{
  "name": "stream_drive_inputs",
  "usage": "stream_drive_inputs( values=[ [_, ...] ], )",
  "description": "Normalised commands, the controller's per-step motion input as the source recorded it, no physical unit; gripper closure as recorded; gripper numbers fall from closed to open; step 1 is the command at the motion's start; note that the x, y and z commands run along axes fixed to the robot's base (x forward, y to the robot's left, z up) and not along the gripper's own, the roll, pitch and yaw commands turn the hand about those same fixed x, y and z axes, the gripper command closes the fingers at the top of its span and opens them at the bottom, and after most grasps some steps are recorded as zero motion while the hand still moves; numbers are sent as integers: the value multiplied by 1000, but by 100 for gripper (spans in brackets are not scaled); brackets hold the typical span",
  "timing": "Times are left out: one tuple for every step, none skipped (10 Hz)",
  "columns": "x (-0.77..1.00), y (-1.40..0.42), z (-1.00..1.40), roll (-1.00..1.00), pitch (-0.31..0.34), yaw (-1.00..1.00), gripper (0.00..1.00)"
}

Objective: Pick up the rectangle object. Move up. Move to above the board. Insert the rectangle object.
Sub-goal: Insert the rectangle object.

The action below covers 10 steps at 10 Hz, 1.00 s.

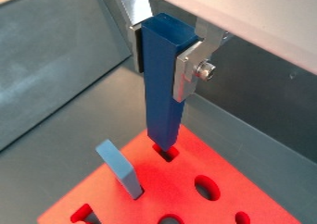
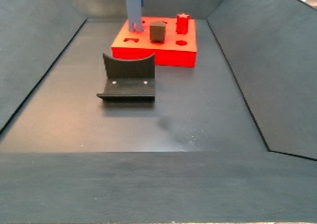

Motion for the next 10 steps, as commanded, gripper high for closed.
stream_drive_inputs(
  values=[
    [100,-26,-480,60,0,0,100],
    [129,-40,-469,0,-1,0,100],
    [157,-40,-440,0,-7,0,100],
    [140,-89,-383,0,-1,0,100],
    [229,-137,-191,0,3,-11,100],
    [134,-40,-57,43,59,-31,100],
    [0,0,-17,54,36,-51,100],
    [-94,0,-49,96,33,0,100],
    [-169,0,-60,131,19,0,100],
    [-37,0,-106,99,17,0,100]
  ],
)
